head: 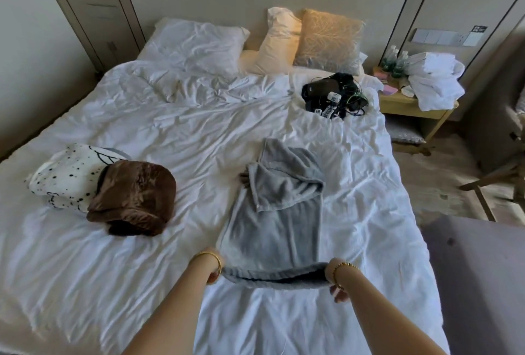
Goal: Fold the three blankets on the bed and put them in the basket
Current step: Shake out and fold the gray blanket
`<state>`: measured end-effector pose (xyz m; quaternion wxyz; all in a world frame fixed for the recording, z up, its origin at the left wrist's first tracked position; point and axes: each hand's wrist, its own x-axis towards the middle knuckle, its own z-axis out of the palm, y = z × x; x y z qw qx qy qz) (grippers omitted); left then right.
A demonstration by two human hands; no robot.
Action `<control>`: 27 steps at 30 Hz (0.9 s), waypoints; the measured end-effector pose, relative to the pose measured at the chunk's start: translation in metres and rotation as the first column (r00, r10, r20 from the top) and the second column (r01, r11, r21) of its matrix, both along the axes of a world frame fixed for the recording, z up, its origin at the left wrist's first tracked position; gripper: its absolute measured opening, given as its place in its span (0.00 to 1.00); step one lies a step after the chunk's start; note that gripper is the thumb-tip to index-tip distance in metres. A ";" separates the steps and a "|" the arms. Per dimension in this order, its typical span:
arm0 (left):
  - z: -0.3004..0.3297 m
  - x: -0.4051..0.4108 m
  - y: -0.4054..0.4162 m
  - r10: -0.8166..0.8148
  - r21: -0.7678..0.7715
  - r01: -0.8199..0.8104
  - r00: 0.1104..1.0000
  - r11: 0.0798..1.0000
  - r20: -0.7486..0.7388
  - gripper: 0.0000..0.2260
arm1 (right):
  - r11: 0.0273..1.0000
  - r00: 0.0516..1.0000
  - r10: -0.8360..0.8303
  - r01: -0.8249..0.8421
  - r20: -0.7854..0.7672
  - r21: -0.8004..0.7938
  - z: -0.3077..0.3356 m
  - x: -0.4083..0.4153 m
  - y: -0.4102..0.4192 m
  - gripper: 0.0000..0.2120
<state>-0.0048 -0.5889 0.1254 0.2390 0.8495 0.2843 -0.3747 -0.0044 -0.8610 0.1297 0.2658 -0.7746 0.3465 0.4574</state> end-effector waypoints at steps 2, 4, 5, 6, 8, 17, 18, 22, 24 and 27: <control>-0.011 0.000 -0.003 0.278 -0.159 -0.282 0.959 0.946 -0.050 0.13 | 0.965 0.975 -0.220 0.224 -0.046 0.137 -0.014 0.003 -0.005 0.20; 0.000 0.015 -0.014 0.474 -0.364 -0.471 0.876 0.803 -0.088 0.11 | 0.842 0.889 -0.455 0.410 0.052 0.351 -0.005 0.018 0.004 0.16; 0.014 0.031 -0.022 0.502 -0.447 -0.475 0.862 0.758 -0.064 0.10 | 0.758 0.812 -0.572 0.471 0.115 0.451 0.010 0.030 0.012 0.14; 0.034 0.054 -0.032 0.539 -0.521 -0.463 0.842 0.717 -0.007 0.09 | 0.701 0.737 -0.647 0.473 0.196 0.534 0.032 0.048 0.020 0.14; 0.093 0.111 -0.047 0.633 -0.648 -0.397 0.755 0.650 0.172 0.12 | 0.658 0.589 -0.705 0.337 0.395 0.673 0.090 0.099 0.034 0.16; 0.293 0.157 -0.060 0.346 -0.333 0.114 -0.134 0.936 0.929 0.16 | 0.982 -0.495 0.143 0.180 0.857 -0.060 0.268 0.147 0.023 0.24; 0.267 0.148 -0.056 0.342 -0.340 0.072 -0.028 0.938 0.939 0.15 | 0.981 -0.413 0.148 0.176 0.899 -0.080 0.250 0.134 0.019 0.24; 0.126 0.097 -0.032 0.422 -0.393 -0.176 0.541 0.903 0.728 0.13 | 0.986 0.304 0.017 0.156 0.953 -0.067 0.117 0.046 0.005 0.22; 0.070 0.063 -0.019 0.490 -0.423 -0.279 0.669 0.862 0.559 0.13 | 0.982 0.608 -0.004 0.153 0.794 -0.112 0.054 -0.009 0.006 0.15; 0.017 0.013 -0.004 0.446 -0.415 -0.276 0.803 0.867 0.396 0.14 | 0.985 0.854 0.070 0.024 0.516 -0.173 -0.002 -0.075 0.018 0.14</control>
